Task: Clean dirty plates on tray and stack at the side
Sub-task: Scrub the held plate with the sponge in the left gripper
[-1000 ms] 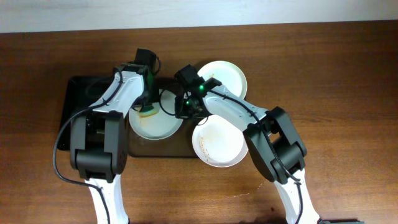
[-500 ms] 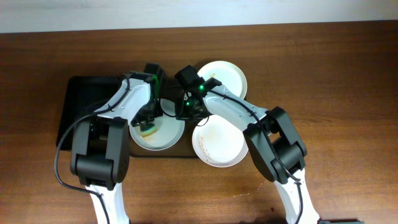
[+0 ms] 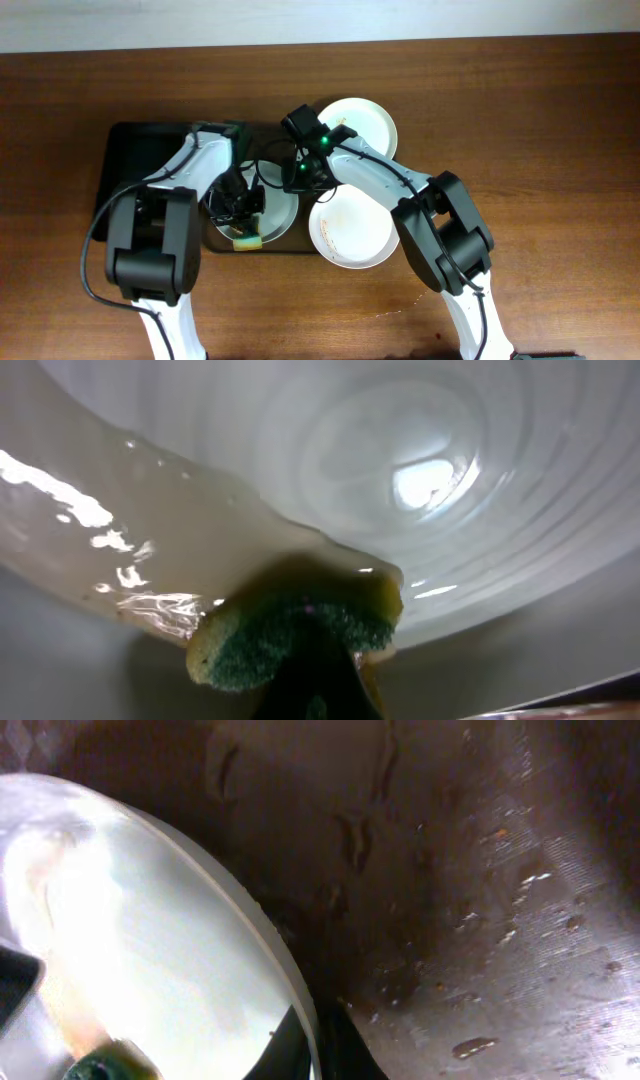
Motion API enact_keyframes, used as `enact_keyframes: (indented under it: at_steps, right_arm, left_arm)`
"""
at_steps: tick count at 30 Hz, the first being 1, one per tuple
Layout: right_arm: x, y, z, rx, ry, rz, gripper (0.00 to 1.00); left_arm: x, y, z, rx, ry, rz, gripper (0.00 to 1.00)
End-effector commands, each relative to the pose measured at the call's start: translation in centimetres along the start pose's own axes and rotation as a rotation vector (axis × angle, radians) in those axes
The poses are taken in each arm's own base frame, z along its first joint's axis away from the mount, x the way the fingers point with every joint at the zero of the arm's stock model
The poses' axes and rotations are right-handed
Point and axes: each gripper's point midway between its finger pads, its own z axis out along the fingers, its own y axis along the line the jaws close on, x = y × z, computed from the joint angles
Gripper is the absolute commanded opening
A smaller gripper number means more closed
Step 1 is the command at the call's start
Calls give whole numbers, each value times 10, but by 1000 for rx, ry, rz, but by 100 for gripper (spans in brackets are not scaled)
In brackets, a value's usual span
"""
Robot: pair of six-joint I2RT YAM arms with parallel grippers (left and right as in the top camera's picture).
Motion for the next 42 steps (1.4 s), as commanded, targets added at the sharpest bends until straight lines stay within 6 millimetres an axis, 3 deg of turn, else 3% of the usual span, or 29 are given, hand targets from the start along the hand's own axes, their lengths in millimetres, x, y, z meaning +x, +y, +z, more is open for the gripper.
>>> enact_keyframes:
  at_steps: [1, 5, 10, 13, 15, 17, 20, 23, 25, 28, 30, 32, 36, 37, 39, 42]
  right_arm:
    - [-1, -14, 10, 30, 3, 57, 4]
    - [-1, -14, 10, 30, 3, 57, 4]
    - [0, -13, 10, 29, 4, 54, 4]
    - [0, -13, 10, 30, 5, 54, 4]
    - [0, -14, 10, 31, 6, 54, 5]
    - [0, -14, 10, 31, 5, 55, 4]
    - [0, -14, 10, 33, 3, 55, 5]
    - [0, -14, 10, 33, 3, 55, 5]
    - [0, -14, 10, 33, 3, 55, 5]
    - [-1, -14, 10, 33, 3, 55, 4]
    - [-1, -14, 10, 33, 3, 55, 4]
    - [-1, -14, 10, 33, 2, 55, 5]
    - [-1, -14, 10, 33, 2, 55, 4]
    - [-1, -14, 10, 33, 2, 55, 5]
    - [-1, -15, 10, 33, 2, 56, 5]
    - [-1, -15, 10, 33, 2, 56, 5]
  left_arm:
    - [-44, 1, 41, 84, -88, -122, 1]
    - [-98, 16, 30, 39, -323, -342, 1]
    - [-130, 25, 16, -43, -500, -341, 1]
    - [-142, 46, 3, -144, -596, -426, 1]
    - [-135, 64, -1, -216, -604, -531, 1]
    - [-112, 77, 5, -280, -541, -631, 1]
    - [-88, 84, 10, -355, -452, -625, 1]
    - [-86, 84, 11, -400, -394, -393, 1]
    - [-84, 71, 18, -355, -322, -178, 1]
    - [-57, 51, 31, -248, -164, 8, 1]
    - [-47, 53, 32, -262, -105, 137, 1]
    - [-52, 52, 31, -270, -105, 284, 1]
    - [-111, 39, 19, -269, -366, 277, 1]
    - [-117, 35, 18, -267, -394, 278, 1]
    - [-116, 36, 22, -288, -412, 220, 1]
    - [-103, 52, 31, -412, -423, 52, 1]
